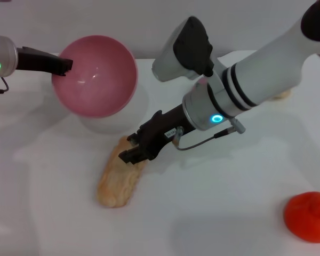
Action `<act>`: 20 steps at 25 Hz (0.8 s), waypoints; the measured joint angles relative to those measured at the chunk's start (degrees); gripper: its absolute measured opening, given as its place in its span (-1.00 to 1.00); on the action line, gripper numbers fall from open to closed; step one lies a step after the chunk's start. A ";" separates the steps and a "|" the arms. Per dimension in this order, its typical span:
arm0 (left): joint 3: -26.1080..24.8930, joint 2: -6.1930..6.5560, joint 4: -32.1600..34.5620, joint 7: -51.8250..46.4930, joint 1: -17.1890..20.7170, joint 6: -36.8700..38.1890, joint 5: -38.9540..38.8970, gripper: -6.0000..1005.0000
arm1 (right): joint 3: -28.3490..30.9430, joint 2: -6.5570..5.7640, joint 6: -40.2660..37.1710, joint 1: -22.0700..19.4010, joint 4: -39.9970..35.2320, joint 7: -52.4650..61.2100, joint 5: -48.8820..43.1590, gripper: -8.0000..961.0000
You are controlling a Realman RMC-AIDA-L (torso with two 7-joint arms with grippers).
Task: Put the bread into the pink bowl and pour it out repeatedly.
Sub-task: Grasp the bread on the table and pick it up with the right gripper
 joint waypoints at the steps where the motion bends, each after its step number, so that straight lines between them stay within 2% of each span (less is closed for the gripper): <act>1: 0.00 -0.06 -0.02 0.18 0.09 0.07 0.05 -0.90 | -1.06 0.00 -0.82 -0.17 0.06 0.00 0.59 -0.01; 10: 0.26 -1.01 -0.02 1.52 0.78 0.29 0.06 -0.90 | -5.37 0.20 -5.71 -1.91 2.55 -0.37 3.83 -0.02; 20: 0.80 -1.59 -0.02 2.12 1.20 0.18 -0.23 -0.90 | -6.37 0.19 -7.16 -3.24 3.12 -0.57 4.65 -0.02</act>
